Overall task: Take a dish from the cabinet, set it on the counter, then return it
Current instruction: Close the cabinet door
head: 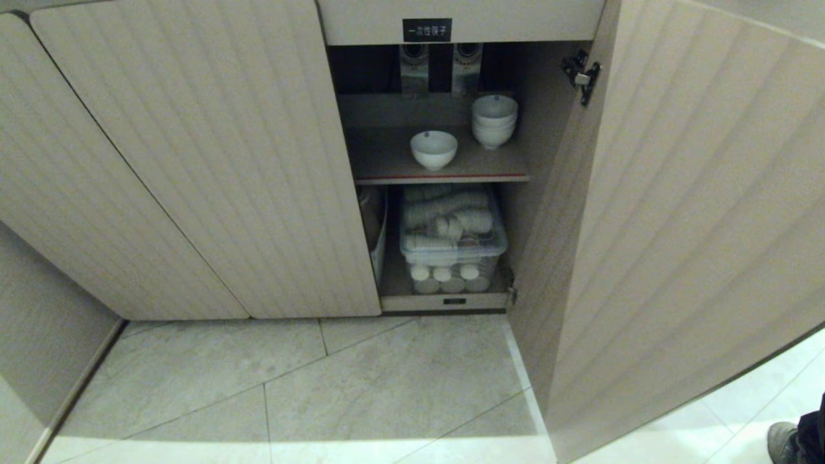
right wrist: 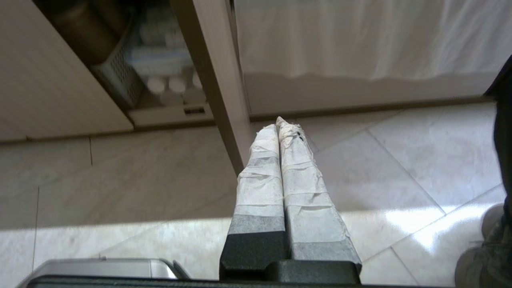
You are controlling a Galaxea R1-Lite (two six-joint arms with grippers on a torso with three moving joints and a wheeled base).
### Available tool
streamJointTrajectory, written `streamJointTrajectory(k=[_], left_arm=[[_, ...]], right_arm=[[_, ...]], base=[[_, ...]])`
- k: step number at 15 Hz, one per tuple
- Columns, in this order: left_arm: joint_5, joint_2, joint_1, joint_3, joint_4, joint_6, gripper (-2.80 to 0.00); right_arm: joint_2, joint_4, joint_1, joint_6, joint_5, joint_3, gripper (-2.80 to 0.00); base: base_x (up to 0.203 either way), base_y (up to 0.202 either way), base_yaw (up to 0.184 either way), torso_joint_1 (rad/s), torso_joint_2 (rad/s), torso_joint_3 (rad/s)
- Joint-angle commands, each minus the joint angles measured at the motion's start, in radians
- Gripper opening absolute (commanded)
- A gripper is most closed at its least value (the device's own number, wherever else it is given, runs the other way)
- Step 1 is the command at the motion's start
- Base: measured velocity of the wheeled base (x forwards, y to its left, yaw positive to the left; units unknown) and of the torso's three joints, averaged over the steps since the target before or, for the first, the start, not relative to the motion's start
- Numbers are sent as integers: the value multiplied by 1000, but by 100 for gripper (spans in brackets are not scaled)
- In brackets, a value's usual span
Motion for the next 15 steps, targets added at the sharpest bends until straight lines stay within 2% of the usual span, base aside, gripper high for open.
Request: streamJointTrajectory(k=[1,5,7,13,15], left_arm=[[1,0,-1,0,0,0,-280],[0,0,-1,0,0,0,-280],[1,0,0,0,0,0,-280],[1,0,0,0,0,0,-280],[0,0,0,0,0,0,-280]], right_arm=[[1,0,1,2,-3,-36,-280],[60,-9,1,8,-53,-74,-280],[116,-57,1,33,-83,-88,-280],[334,-244,16,38,-104,-113,-280],[387,-297,61,32,-96,-127,-280]], base=[[0,0,0,0,0,0],[0,0,0,0,0,0],[0,0,0,0,0,0],[0,0,0,0,0,0],[0,0,0,0,0,0]])
